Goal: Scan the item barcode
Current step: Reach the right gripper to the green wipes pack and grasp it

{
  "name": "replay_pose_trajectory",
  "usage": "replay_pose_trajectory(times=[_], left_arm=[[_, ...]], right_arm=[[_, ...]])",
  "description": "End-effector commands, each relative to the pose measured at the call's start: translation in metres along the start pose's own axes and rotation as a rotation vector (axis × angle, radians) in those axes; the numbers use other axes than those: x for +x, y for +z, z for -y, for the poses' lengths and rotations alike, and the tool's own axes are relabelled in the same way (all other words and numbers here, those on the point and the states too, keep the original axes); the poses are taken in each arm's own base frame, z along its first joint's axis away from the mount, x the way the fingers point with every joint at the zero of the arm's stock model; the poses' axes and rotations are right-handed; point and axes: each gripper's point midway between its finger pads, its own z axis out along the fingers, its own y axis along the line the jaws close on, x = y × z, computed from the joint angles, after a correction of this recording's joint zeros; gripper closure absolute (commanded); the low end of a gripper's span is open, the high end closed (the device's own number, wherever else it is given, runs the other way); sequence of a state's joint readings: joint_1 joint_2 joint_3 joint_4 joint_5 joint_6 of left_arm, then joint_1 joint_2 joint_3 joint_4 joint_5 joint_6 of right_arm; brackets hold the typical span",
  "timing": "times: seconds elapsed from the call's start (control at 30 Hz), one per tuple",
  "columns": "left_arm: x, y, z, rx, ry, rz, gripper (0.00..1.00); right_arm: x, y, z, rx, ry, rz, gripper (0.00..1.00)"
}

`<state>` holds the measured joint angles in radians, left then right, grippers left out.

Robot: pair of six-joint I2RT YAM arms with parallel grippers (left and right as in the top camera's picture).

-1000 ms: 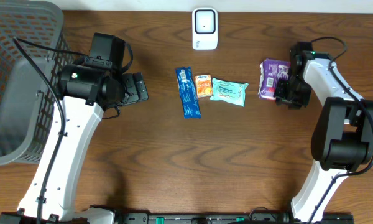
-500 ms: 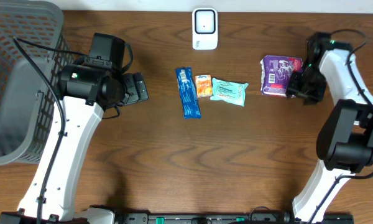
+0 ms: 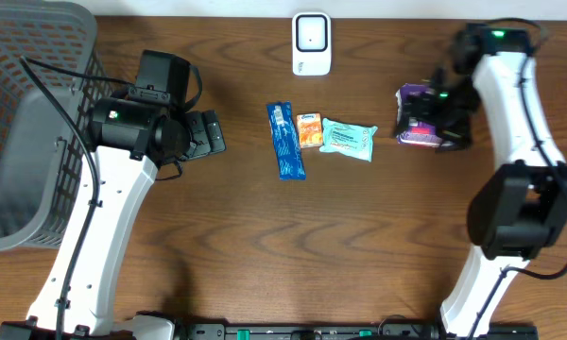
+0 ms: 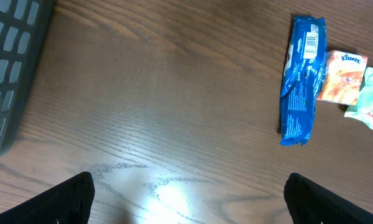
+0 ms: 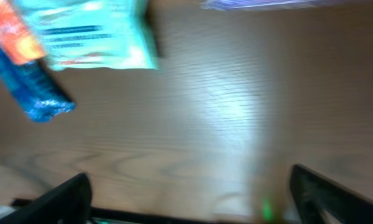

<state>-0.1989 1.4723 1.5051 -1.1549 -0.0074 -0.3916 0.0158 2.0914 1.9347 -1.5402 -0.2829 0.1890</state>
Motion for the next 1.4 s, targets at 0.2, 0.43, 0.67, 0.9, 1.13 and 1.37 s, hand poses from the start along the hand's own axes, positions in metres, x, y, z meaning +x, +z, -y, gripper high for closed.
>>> replay_pose_trajectory(times=[0.2,0.43,0.67,0.9,1.13,1.37], left_arm=[[-0.003,-0.003,-0.004,-0.017,0.002,0.014,0.02],[-0.003,-0.003,-0.004,-0.017,0.002,0.014,0.02],[-0.003,-0.003,-0.004,-0.017,0.002,0.014,0.02],[-0.003,-0.003,-0.004,-0.017,0.002,0.014,0.02],[-0.003,-0.003,-0.004,-0.017,0.002,0.014,0.02],[-0.003,-0.003,-0.004,-0.017,0.002,0.014,0.02]], right_arm=[[0.006,0.017,-0.096,-0.06,-0.287,0.077,0.01],[-0.003,0.019,-0.117,-0.077,-0.391,0.142,0.01],[-0.015,0.017,-0.127,-0.095,-0.417,0.2,0.01],[-0.02,0.017,-0.139,-0.108,-0.45,0.241,0.01],[-0.028,0.02,-0.148,-0.097,-0.506,0.288,0.01],[-0.038,0.028,-0.133,0.003,-0.501,0.32,0.01]])
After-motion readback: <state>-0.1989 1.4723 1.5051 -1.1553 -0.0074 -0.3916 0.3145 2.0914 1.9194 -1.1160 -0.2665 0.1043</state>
